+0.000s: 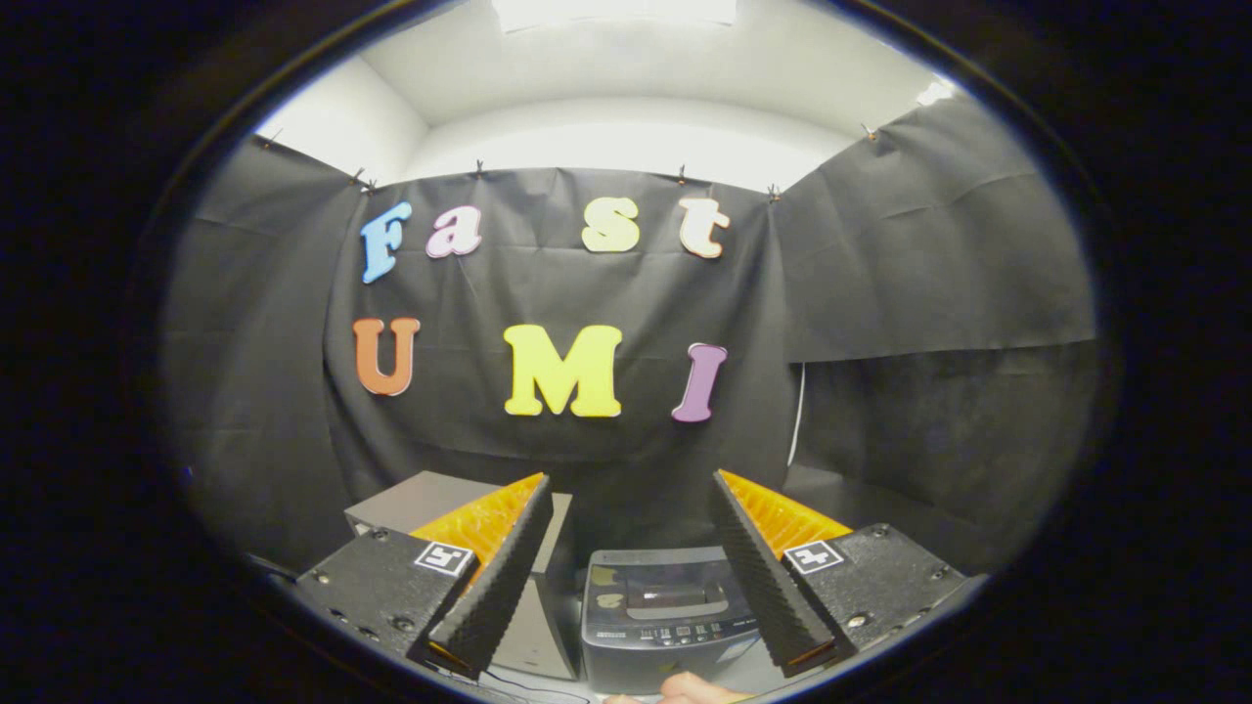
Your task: Put the clothes into the washing machine and then close the washing machine lid.
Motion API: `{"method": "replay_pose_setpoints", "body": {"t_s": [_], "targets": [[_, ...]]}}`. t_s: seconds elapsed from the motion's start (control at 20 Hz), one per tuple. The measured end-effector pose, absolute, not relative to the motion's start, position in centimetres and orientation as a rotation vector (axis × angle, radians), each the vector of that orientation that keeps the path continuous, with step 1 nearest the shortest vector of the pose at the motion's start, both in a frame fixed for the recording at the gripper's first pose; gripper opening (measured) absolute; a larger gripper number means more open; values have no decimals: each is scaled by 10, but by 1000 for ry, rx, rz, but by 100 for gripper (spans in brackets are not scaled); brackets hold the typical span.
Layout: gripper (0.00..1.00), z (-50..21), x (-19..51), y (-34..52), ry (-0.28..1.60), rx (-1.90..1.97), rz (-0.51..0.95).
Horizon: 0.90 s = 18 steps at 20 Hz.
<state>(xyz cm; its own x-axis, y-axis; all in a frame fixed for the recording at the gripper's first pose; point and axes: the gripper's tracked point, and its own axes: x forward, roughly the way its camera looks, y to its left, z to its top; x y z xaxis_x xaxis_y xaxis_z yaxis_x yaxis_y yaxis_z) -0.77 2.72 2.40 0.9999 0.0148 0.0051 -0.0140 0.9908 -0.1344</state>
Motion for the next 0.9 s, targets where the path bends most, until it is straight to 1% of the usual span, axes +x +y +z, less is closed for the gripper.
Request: {"method": "replay_pose_setpoints", "body": {"t_s": [0.15,0.3,0.6,0.9], "targets": [[100,29,-14,24,-8,-168,83],[100,32,-24,11,-9,-168,116],[100,33,-33,-7,-17,-162,152],[100,38,-32,-5,-27,-141,174]]}}
